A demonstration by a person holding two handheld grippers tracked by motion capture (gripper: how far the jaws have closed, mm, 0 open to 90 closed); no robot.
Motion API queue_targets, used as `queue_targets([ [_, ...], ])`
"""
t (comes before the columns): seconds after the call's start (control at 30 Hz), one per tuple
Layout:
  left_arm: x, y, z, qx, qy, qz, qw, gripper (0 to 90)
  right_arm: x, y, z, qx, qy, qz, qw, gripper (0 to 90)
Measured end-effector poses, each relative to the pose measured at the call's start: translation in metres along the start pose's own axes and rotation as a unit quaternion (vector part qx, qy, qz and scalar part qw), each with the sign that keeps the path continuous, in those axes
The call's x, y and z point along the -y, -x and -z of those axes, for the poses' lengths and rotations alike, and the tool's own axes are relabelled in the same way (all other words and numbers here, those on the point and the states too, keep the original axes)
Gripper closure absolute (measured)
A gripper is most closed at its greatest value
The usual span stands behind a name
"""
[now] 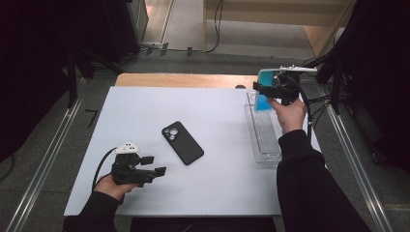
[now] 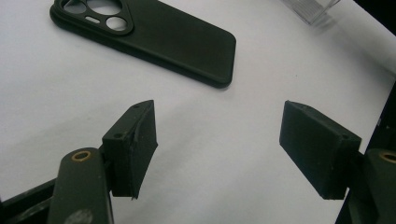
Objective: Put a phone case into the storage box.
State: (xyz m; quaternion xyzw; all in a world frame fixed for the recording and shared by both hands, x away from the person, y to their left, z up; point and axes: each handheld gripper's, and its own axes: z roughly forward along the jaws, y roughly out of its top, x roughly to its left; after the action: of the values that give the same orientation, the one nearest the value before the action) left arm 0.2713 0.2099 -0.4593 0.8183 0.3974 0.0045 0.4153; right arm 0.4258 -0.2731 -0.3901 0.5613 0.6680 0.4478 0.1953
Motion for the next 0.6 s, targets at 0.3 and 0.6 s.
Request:
queue_targets([
  [0.3,0.000,0.000,-0.001,0.003,0.003,0.002,1.0000,27.5,-0.004,0.006,-0.028,0.024,-0.008,0.010,0.9996,16.1],
  [0.6,-0.001,0.000,-0.003,0.005,-0.002,-0.001,1.0000,27.5,0.003,0.014,-0.053,0.051,-0.013,0.008,0.9986,16.0],
])
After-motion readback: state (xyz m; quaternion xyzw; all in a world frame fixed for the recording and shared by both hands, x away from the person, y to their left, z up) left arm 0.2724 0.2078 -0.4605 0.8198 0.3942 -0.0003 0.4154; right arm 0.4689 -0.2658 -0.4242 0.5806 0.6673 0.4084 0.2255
